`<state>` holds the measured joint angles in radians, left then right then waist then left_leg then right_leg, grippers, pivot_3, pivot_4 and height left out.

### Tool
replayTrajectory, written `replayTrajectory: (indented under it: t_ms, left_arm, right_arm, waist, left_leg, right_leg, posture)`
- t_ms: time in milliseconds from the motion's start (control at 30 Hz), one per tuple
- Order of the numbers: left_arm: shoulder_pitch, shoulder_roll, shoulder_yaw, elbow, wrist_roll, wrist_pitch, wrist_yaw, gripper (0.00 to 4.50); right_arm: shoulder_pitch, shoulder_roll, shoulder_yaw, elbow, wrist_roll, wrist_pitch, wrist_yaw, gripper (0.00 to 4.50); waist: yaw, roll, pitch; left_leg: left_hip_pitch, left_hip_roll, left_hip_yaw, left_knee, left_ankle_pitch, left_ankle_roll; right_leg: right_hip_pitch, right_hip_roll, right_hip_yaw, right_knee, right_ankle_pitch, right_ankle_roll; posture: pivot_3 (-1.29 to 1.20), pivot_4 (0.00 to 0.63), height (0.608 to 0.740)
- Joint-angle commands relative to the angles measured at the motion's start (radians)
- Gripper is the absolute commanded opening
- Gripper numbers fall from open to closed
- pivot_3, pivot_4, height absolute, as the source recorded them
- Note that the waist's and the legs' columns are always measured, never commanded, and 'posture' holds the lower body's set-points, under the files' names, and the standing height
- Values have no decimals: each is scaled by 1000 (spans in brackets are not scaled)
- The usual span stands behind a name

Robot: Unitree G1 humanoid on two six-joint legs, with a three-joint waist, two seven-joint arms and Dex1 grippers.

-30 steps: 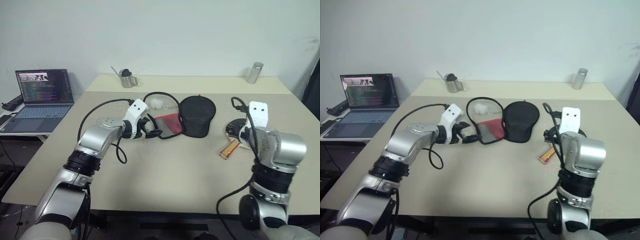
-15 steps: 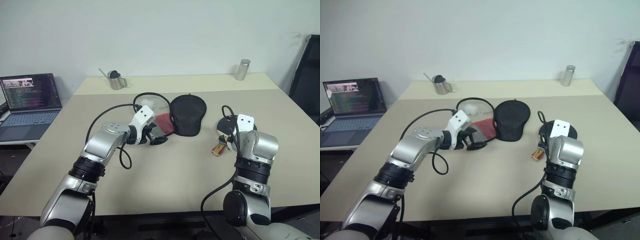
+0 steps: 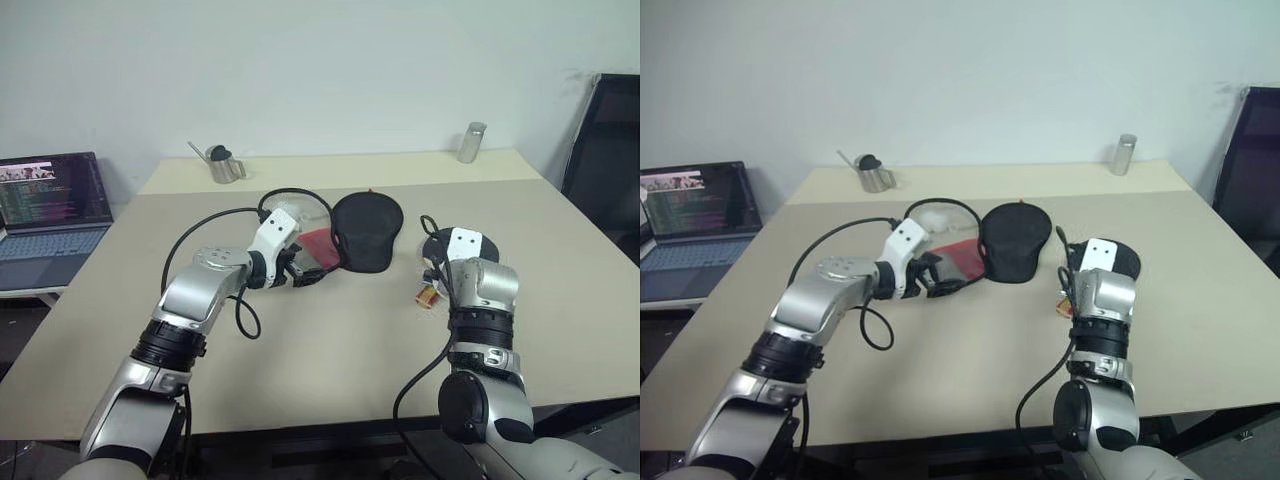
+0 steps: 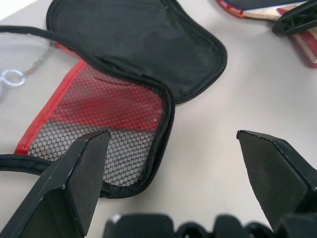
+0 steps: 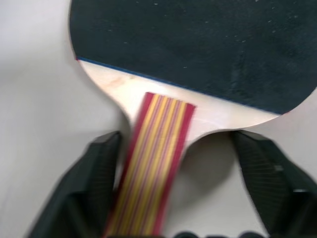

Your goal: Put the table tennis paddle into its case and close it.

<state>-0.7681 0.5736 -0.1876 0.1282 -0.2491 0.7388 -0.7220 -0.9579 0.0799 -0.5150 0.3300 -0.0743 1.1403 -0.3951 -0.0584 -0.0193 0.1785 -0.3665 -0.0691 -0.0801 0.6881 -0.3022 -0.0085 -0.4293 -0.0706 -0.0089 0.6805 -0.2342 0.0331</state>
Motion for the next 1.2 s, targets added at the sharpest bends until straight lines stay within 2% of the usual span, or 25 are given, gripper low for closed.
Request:
replayTrajectory:
  t_ms: [33,133,200,367,667,767,933,1200]
  left_arm:
    - [-6,14,48,-38,8,4,11,4500]
    - [-2,23,59,-38,11,6,15,4500]
    - [1,27,66,-39,10,9,17,4500]
    - [0,33,80,-29,18,11,23,4500]
    - [14,70,113,-21,27,12,19,4500]
    - [31,98,114,-29,33,12,10,4500]
    - [85,162,133,-77,25,23,-16,4500]
    - [154,158,163,-224,-2,116,20,4500]
  right_arm:
    - [8,-30,2,48,14,-37,-25,2321]
    - [-2,-50,5,62,34,-47,-28,1406]
    - [-22,-59,2,65,52,-51,-28,1063]
    - [-110,-86,34,59,83,-69,-17,1063]
    - [-262,-75,104,79,102,-127,7,1063]
    - [-315,-44,134,173,127,-189,46,1063]
    - [-437,12,157,468,159,-402,84,1063]
    - [-503,28,181,816,163,-694,103,1063]
  waist:
    - [2,0,0]
    - [2,0,0]
    - [2,0,0]
    - [3,0,0]
    - [-5,0,0]
    - [-9,0,1]
    - [-23,1,1]
    - [-18,0,1]
  left_leg:
    - [5,0,0,-2,0,0]
    - [9,0,0,-7,1,2]
    - [9,0,0,-7,1,2]
    - [7,0,0,-7,1,1]
    - [-10,6,7,-10,5,-5]
    - [-16,6,8,-10,5,-5]
    - [-16,6,8,-11,5,-5]
    - [-18,6,7,-11,5,-5]
  right_leg:
    - [5,0,0,-1,0,0]
    - [8,0,-1,-2,0,0]
    - [8,0,-1,-2,0,0]
    - [5,0,0,-2,0,0]
    - [-16,2,3,-3,-1,-1]
    - [-22,2,4,-3,0,-2]
    - [-22,2,4,-3,0,-2]
    - [-21,2,2,-6,0,-2]
  posture:
    - [0,150,740]
    - [0,150,740]
    - [0,150,740]
    - [0,150,740]
    - [0,150,740]
    - [0,150,740]
    - [0,150,740]
    - [0,150,740]
